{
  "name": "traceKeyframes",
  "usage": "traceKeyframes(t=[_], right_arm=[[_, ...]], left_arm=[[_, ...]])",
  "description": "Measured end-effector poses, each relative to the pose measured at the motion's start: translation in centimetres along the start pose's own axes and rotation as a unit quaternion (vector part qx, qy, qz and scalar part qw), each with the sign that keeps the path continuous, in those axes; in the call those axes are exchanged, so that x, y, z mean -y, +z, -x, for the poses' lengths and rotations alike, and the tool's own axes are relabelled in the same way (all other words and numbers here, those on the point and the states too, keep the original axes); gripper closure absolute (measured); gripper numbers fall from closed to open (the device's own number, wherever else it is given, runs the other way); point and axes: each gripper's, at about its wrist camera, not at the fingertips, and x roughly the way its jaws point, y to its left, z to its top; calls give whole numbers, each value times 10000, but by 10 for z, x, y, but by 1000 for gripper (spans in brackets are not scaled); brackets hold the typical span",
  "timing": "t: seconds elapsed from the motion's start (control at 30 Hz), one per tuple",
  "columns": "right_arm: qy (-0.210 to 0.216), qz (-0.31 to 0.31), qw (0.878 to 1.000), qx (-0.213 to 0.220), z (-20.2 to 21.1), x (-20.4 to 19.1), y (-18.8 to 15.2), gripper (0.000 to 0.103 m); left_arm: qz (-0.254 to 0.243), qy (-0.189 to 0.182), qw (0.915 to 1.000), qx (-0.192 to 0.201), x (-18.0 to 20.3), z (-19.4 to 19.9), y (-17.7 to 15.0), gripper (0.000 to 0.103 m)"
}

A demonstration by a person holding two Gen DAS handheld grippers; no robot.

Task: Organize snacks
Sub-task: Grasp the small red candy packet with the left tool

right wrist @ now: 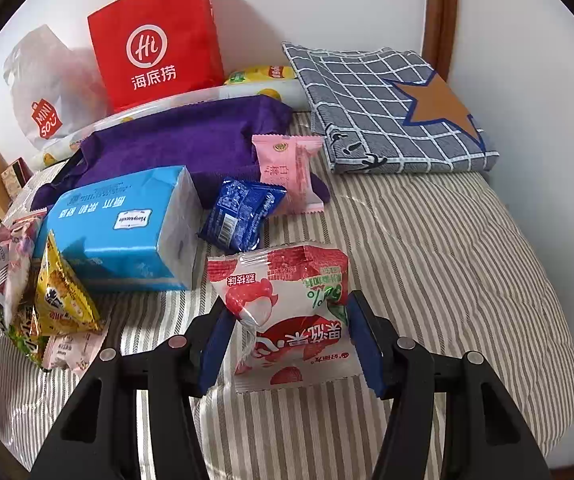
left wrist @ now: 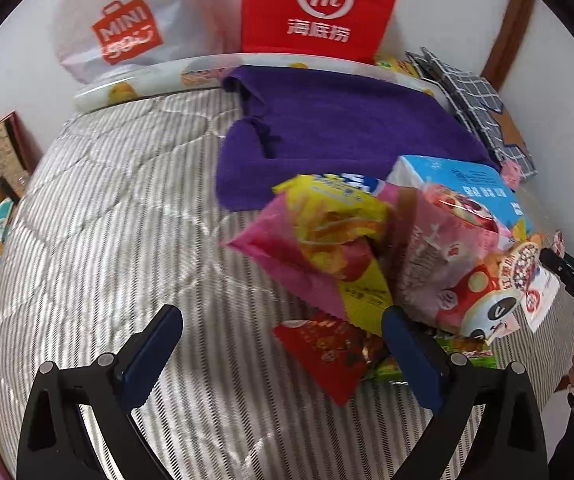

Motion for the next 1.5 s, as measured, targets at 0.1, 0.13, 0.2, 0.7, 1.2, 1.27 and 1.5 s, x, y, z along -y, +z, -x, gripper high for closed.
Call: traceKeyframes(t=[0.1,0.13,0.2,0.7,1.2,1.27,1.5], right_arm=[[-40,-47,10000,-14,3,0,-3,47],[-44,-65,10000,-19,3,1,-4,47],[-49,-95,9999,-35,3,1,-6,47],[44,-77,10000,-31,3,-10,-9,47],[234,-83,9997,77,11,-18,-13,47],[257,-120,9996,77,14,-19,-15,47],[231,-24,9996,153,28,-23,-18,47]], left_arm=[[-218,-122,9997,-32,9,-4,0,3],[-294,-152,9994,-40,12,-5,-1,4],[-410,-184,9990,-33,17,-6,-2,11],[-502,-361,9980,-95,9,10,-21,51],[-513,53,9986,-127,1,20,-31,37],[-551,116,9982,-200,5,14,-29,37],[-456,99,9983,-341,8,14,-32,65]])
